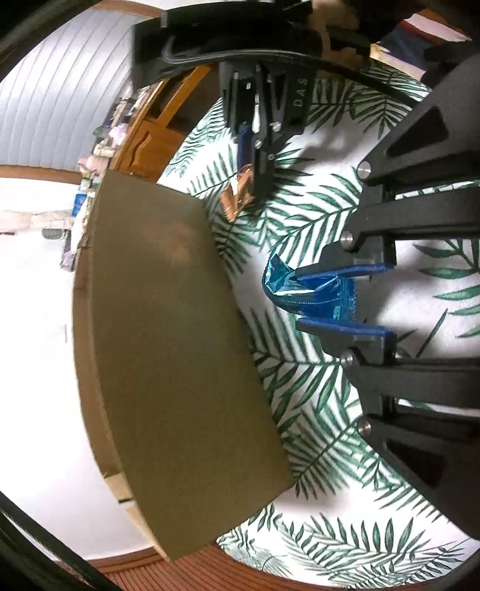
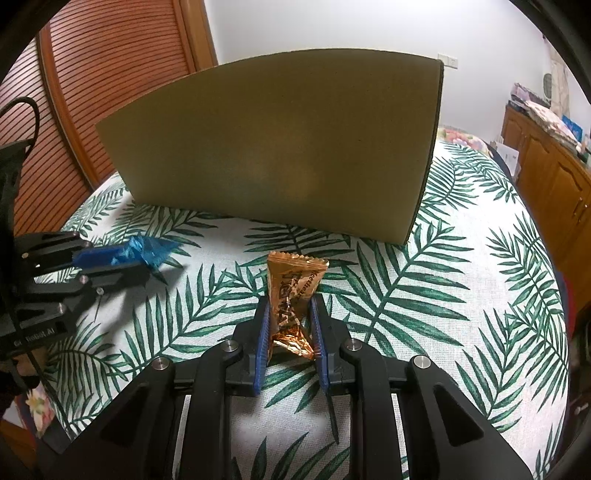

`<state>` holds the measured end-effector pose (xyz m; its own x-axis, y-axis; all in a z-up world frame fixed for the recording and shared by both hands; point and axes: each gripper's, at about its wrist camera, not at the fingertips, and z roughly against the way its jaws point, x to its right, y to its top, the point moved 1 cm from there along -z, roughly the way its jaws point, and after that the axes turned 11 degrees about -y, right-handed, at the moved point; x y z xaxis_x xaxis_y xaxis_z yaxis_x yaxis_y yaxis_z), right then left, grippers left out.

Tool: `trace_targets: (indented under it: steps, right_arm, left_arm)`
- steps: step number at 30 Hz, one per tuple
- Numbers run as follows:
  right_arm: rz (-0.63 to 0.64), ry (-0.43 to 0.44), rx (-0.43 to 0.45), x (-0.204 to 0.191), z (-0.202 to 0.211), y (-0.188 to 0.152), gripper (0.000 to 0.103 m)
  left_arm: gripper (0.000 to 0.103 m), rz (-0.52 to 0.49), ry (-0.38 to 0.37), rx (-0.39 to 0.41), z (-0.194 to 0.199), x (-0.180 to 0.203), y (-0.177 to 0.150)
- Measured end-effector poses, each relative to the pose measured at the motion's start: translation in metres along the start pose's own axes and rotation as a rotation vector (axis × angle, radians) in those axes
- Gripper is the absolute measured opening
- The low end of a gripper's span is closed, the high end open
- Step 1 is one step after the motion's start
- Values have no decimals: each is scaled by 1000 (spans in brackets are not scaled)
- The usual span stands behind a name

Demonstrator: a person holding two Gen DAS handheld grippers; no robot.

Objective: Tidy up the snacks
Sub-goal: 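Lift both held candies up and carry them over the box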

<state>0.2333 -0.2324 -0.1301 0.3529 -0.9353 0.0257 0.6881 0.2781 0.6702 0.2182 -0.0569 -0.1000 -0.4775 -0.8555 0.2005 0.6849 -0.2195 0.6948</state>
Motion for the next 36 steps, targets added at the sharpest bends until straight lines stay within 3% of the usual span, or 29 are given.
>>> trace_targets:
  steps: [11, 28, 36]
  right_arm:
    - [4, -10, 127, 3, 22, -5, 18]
    - [-2, -89, 237, 3, 42, -6, 18]
    - [5, -73, 311, 2, 86, 22, 17]
  left_arm:
    - [17, 21, 28, 75, 14, -8, 9]
    - [17, 4, 48, 192, 54, 0, 37]
    - [17, -7, 51, 254, 80, -4, 59]
